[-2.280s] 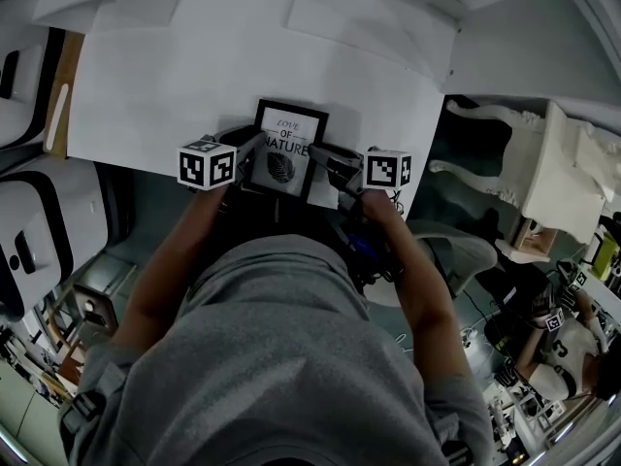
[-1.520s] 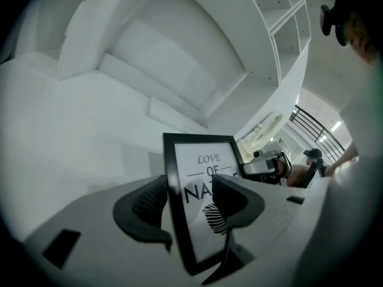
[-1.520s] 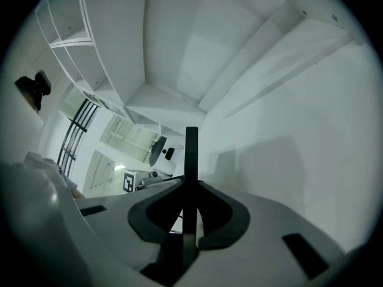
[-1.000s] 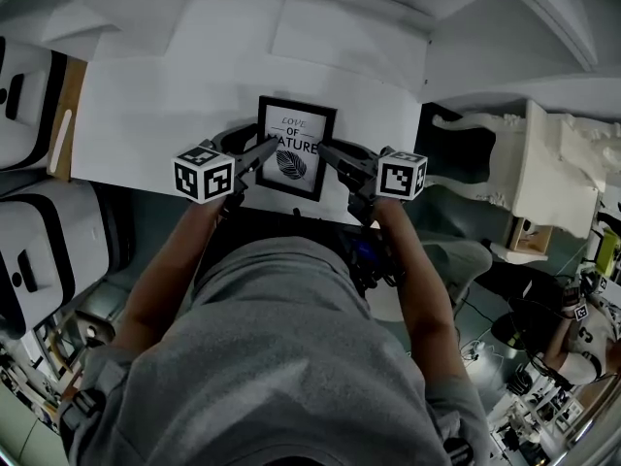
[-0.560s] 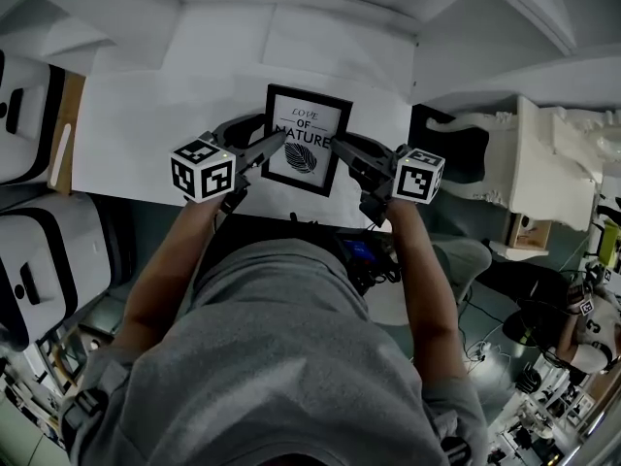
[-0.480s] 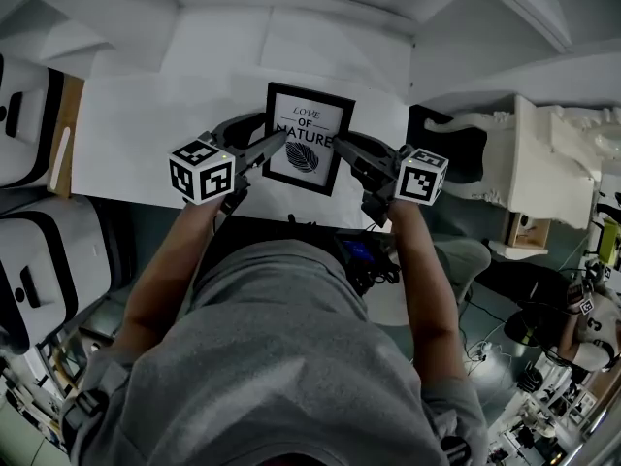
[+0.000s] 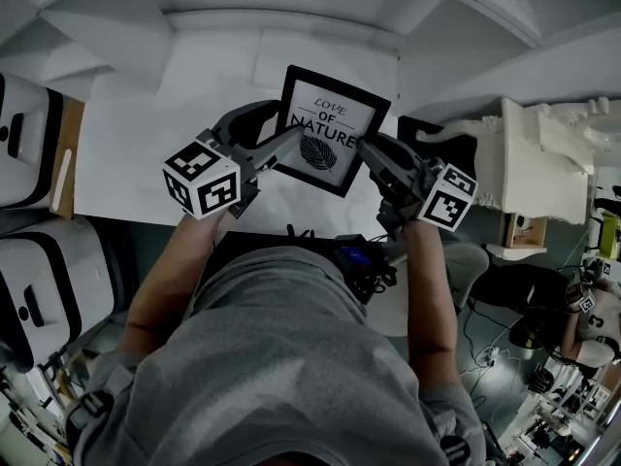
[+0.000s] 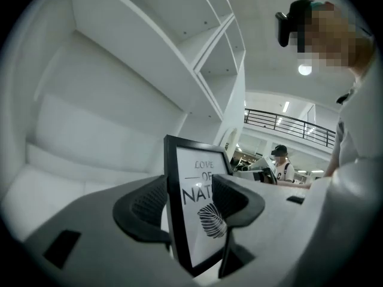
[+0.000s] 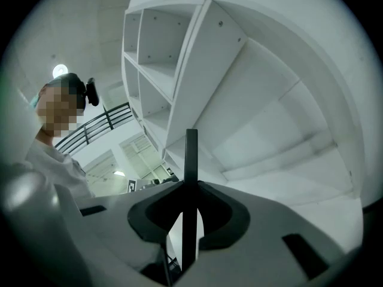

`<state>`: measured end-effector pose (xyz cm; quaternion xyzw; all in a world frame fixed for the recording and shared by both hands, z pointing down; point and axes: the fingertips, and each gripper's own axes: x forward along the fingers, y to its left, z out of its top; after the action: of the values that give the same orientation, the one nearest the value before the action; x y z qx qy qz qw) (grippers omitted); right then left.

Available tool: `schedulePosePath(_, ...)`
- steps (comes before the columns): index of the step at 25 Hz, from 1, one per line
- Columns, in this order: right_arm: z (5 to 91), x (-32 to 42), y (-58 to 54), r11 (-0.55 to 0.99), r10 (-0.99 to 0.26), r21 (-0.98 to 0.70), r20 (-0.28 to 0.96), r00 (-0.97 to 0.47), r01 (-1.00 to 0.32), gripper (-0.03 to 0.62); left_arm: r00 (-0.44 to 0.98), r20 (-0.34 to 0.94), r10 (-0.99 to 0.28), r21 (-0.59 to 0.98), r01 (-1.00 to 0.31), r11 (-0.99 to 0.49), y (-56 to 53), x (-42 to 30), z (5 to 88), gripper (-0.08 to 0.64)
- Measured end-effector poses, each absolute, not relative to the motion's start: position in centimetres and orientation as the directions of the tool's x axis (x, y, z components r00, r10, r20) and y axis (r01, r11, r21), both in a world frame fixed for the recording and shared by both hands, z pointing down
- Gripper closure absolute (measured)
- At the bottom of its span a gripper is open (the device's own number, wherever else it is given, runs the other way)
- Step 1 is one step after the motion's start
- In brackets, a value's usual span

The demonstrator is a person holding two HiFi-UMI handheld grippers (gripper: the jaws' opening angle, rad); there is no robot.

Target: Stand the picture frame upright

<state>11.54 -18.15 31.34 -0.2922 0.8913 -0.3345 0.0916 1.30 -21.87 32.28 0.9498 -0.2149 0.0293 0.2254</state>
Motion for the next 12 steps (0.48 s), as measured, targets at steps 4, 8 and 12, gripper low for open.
schedulePosePath(4, 27.4, 13.4, -18.0, 0.641, -0.617, -0.584, -0.005, -0.787, -0.498, 0.509, 0.914, 0.12, -0.389, 0.329, -0.406, -0.853, -22.0, 3.3, 28.2, 0.333)
schedulePosePath(8, 19.0, 17.9, -18.3, 0.676, -0.651, -0.499, -0.062, -0.756, -0.542, 0.509, 0.913, 0.097, -0.395, 0.2, -0.407, -0.891, -22.7, 8.1, 19.7, 0.333)
schedulePosePath(12, 13.7, 20.1, -18.1, 0.7, -0.672, -0.43, -0.125, -0.73, -0.57, 0.509, 0.923, 0.035, -0.382, 0.138, -0.383, -0.913, -22.8, 10.3, 14.1, 0.33)
